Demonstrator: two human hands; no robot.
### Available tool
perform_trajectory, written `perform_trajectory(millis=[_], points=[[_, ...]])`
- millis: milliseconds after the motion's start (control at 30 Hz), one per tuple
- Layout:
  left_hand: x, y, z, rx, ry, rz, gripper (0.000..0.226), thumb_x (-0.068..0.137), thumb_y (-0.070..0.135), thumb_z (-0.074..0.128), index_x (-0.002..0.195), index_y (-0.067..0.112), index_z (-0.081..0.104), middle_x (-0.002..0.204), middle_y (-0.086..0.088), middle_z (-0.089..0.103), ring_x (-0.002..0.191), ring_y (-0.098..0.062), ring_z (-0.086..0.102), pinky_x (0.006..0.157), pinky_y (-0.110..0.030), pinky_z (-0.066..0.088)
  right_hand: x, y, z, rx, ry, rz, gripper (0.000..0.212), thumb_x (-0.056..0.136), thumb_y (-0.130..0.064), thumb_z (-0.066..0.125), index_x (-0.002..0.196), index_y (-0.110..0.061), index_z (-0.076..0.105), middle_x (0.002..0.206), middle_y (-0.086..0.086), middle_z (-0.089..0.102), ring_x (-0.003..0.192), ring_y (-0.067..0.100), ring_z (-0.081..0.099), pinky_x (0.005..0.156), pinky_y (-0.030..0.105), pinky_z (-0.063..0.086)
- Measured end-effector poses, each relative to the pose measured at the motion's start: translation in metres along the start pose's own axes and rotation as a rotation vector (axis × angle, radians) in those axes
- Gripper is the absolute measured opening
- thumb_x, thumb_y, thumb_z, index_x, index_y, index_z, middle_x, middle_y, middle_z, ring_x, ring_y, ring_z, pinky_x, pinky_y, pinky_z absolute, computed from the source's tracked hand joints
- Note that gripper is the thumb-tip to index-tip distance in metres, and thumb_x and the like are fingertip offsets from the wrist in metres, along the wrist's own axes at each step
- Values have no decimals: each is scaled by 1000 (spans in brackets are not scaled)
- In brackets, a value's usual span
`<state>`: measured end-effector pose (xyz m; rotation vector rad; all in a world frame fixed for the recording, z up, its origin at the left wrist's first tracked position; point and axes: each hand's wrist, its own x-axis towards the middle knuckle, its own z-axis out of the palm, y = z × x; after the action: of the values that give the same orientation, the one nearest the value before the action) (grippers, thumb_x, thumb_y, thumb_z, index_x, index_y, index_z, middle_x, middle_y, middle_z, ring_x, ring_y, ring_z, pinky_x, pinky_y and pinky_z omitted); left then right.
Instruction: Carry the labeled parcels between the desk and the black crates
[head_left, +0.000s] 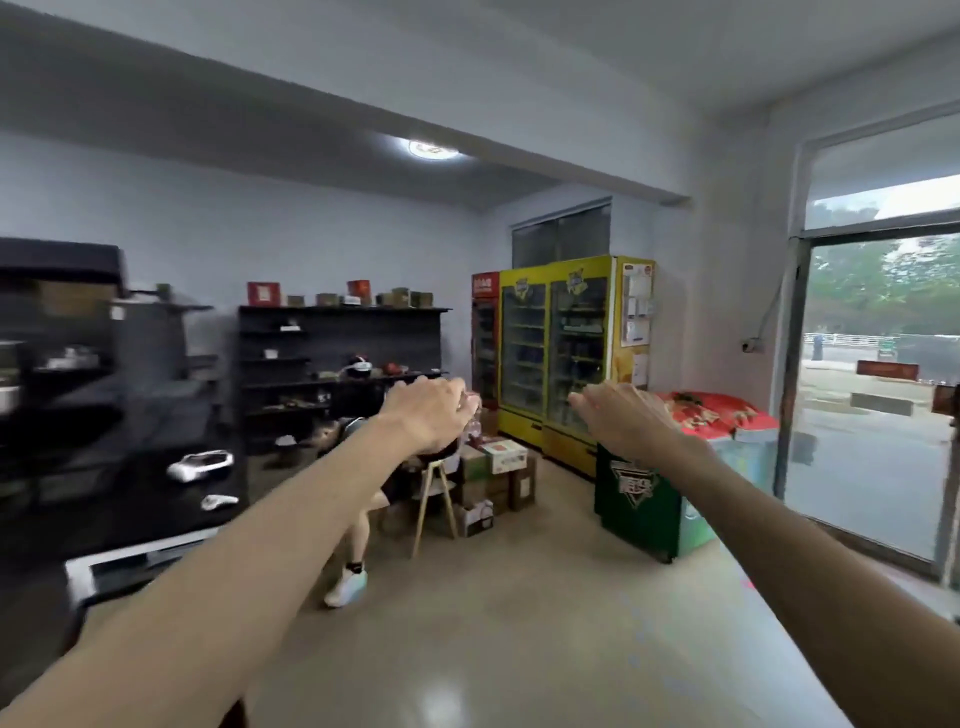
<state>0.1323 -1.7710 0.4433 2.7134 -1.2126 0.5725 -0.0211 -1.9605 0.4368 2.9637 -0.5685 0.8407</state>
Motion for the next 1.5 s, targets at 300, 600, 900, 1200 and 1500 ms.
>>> perform_trajectory(millis=[300, 600, 900, 1200, 1500], points=[[-176, -226, -70, 169, 49, -487, 45, 108, 46, 29, 133, 18, 54, 133, -6, 63, 123, -30, 57, 99, -46, 42, 49, -280, 38, 280, -35, -472, 42, 107, -36, 34, 91, -7, 60, 105, 10, 64, 103, 32, 62, 78, 39, 44], [-409, -363, -165, 355, 40, -879, 46, 108, 48, 29, 133, 18, 54, 126, -6, 65, 113, -29, 61, 87, -41, 45, -10, -569, 30, 536, -78, -884, 43, 107, -40, 34, 86, -11, 57, 97, 6, 58, 94, 33, 60, 75, 42, 45], [-628, -405, -247, 517, -4, -1214, 49, 108, 50, 30, 136, 17, 52, 135, -6, 61, 120, -30, 57, 97, -45, 47, -144, -799, -6, 746, -121, -1216, 44, 106, -42, 34, 98, -8, 60, 108, 9, 61, 96, 31, 60, 73, 39, 40], [-792, -399, -289, 583, -38, -1482, 43, 107, 51, 31, 126, 20, 55, 130, -7, 63, 118, -30, 59, 91, -42, 47, -288, -935, -50, 857, -190, -1515, 43, 106, -43, 34, 103, -8, 59, 112, 14, 61, 101, 34, 59, 81, 43, 45], [-913, -388, -315, 658, -9, -1758, 50, 106, 52, 31, 141, 21, 49, 134, -6, 61, 120, -29, 58, 92, -43, 46, -399, -1034, -91, 923, -175, -1752, 42, 107, -43, 31, 102, -11, 58, 114, 12, 60, 106, 32, 58, 83, 43, 45]])
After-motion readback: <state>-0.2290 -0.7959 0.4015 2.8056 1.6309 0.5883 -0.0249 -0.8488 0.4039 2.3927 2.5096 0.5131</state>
